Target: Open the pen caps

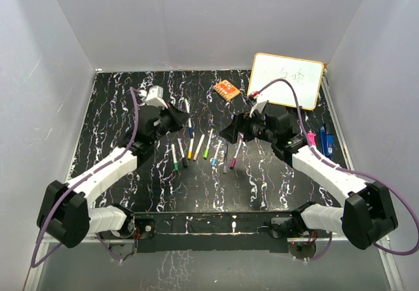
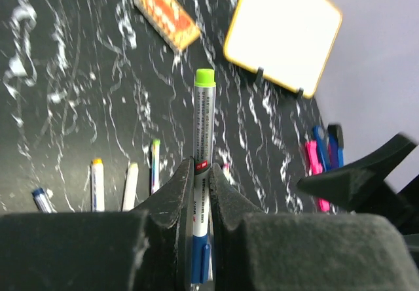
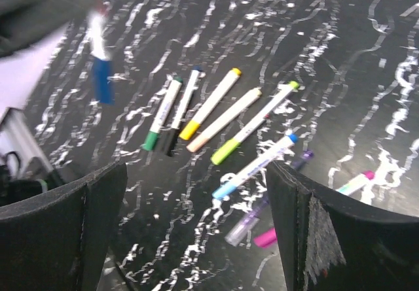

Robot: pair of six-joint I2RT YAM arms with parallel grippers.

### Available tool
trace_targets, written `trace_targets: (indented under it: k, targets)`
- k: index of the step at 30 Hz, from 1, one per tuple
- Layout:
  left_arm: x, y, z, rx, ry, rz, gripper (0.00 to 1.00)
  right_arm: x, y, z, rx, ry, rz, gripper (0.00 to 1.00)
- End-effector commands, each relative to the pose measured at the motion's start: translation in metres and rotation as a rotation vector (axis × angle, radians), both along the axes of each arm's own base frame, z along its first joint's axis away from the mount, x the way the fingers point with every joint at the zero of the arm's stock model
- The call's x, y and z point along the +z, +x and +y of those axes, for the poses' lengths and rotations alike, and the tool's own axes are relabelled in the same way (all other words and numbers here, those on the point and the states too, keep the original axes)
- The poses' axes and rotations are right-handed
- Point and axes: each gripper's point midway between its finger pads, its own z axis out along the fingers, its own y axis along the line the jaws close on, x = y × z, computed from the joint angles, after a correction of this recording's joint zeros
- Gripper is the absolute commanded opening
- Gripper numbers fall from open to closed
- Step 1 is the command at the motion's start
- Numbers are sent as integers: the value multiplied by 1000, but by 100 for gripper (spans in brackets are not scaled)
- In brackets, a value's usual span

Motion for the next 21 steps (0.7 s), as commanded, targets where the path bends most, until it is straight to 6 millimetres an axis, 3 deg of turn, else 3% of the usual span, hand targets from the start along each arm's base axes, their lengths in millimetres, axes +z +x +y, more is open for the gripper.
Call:
trace_targets:
  k: [1,5,12,21]
  targets:
    - [18,-12,-33,-177,-135,-88,0,48,-15,24,133,188,-98,84]
    - [19,-17,-44,-237,-187,-99,0,54,-19,30,169,230,-116,79]
    - [21,-19,-65,-320,-312,-72,0,40,-16,41,194,211,-85,78]
    - [18,-22,-75,-357,-427,-42,0,29,-15,53,221,224,-60,77]
